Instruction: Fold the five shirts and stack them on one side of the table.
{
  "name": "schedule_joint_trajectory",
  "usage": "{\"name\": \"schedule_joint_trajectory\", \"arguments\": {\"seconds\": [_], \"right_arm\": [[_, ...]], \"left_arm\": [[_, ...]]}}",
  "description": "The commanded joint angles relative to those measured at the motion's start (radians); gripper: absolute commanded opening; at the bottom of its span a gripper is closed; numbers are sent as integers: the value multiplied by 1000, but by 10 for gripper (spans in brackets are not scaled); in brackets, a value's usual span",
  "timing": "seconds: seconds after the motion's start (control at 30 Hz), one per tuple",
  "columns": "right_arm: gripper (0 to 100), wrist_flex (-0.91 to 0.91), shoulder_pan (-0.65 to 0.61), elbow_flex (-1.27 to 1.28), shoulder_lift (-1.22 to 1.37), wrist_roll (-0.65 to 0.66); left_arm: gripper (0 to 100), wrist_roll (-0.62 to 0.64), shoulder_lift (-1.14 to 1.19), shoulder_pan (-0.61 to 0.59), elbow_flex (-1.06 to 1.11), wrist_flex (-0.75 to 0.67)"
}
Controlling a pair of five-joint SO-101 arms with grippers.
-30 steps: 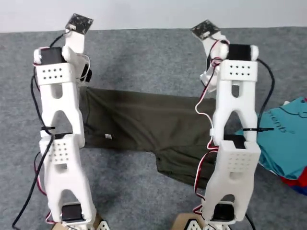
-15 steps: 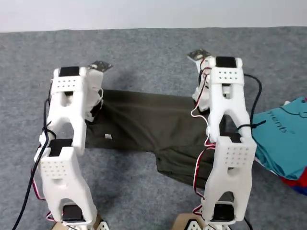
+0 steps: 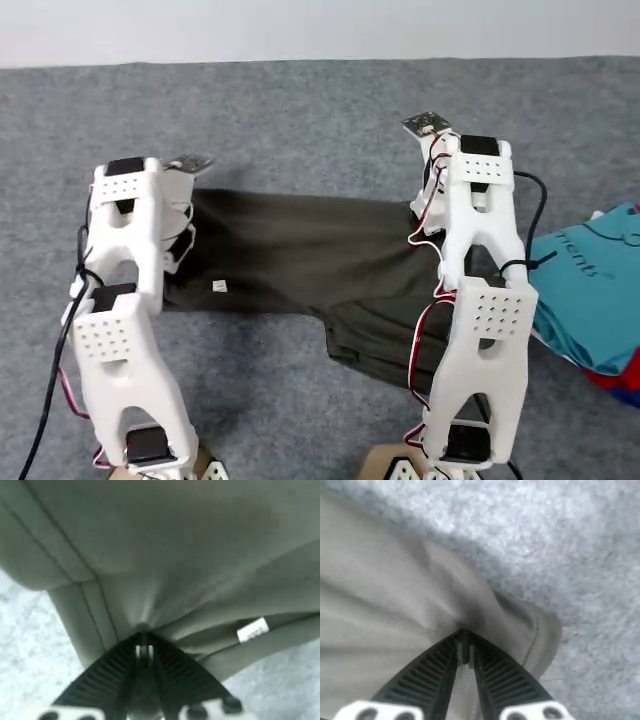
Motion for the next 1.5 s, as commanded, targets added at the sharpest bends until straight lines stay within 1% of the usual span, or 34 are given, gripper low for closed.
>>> {"name": "schedule_joint_trajectory", "arguments": {"seconds": [0.0, 0.17, 0.43, 0.53, 0.63, 0.73, 0.87, 0.97, 1.07, 1.2, 1.27, 1.33, 1.47], "right_arm": [[9, -19, 31, -5, -5, 15], [9, -31, 27, -5, -8, 15], [9, -13, 27, -5, -13, 15], [9, -7, 25, -5, -13, 14], [9, -5, 25, -5, -15, 12], [9, 15, 12, -5, -39, 11], [9, 41, -18, -5, -90, 11], [9, 65, -33, -5, -133, 11], [27, 130, -35, -5, -191, 12], [138, 243, -35, -5, -268, 9], [172, 292, -36, -5, -305, 9], [186, 329, -42, -5, -343, 14], [187, 337, -74, 68, -452, 17]], "left_arm": [[2, -32, 0, -31, 5, 63], [2, -38, -61, -35, 4, 87], [2, -60, -336, -34, 4, 101], [2, -60, -442, -29, 4, 89], [2, -54, -502, -29, 4, 38], [2, -43, -488, -15, 10, -32], [2, 43, -402, 5, 5, -127], [2, 80, -334, 5, 4, -187], [2, 92, -305, 11, 4, -184], [2, 97, -305, 8, 4, -166], [2, 97, -307, 8, 4, -164], [2, 112, -321, 8, 4, -163], [2, 138, -373, 8, 4, -163]]}}
